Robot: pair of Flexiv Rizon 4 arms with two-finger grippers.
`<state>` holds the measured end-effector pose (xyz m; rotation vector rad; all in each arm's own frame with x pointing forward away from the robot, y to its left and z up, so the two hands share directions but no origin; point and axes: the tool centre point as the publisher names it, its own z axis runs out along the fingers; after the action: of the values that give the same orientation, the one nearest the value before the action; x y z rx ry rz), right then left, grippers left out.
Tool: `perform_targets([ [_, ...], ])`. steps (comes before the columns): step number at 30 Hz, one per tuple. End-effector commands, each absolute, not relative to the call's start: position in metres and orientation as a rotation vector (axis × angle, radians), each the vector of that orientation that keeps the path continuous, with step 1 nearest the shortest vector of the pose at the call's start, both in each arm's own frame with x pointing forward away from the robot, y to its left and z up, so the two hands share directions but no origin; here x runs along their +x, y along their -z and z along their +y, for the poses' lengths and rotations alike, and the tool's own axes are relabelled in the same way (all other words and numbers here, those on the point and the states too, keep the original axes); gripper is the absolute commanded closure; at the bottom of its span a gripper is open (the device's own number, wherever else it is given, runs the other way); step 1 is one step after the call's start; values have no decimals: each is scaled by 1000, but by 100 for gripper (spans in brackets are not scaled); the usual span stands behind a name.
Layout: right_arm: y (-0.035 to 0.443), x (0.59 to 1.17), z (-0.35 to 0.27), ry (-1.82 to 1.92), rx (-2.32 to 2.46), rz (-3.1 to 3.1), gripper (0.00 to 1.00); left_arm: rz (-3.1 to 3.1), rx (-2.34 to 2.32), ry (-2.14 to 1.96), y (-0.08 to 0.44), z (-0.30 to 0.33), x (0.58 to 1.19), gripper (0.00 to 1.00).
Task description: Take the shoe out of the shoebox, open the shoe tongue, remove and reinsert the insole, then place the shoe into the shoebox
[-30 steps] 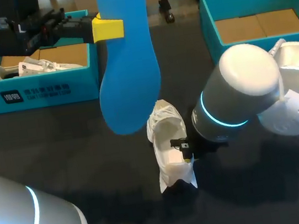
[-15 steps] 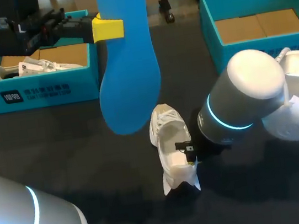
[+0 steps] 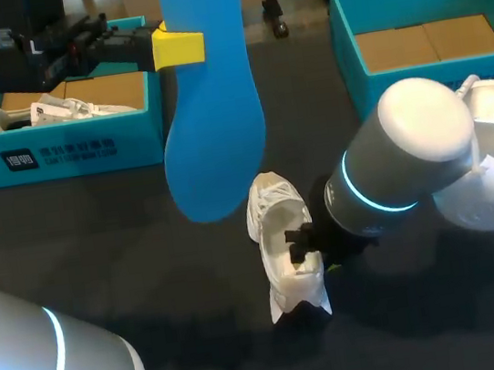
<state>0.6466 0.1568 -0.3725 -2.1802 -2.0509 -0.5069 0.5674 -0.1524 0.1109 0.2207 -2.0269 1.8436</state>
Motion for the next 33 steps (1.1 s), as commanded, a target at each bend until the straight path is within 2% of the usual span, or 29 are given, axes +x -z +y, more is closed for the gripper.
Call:
perform_targets([
  [1,344,639,138,553,-2167,-2000,0,-2031,220,-1838,-112,-152,568,100],
  [14,293,651,113,664,-1846,-1889,0,-2031,220,-1838,-112,-152,568,100],
  [26,293,651,113,664,-1846,-1889,0,-2031,220,-1838,-112,-152,568,100],
  [27,293,656,119,777,-1741,-1870,0,-2031,220,-1838,-112,-152,568,100],
  [33,260,675,114,888,-1687,-1808,0,-2031,220,-1838,-112,-152,568,100],
])
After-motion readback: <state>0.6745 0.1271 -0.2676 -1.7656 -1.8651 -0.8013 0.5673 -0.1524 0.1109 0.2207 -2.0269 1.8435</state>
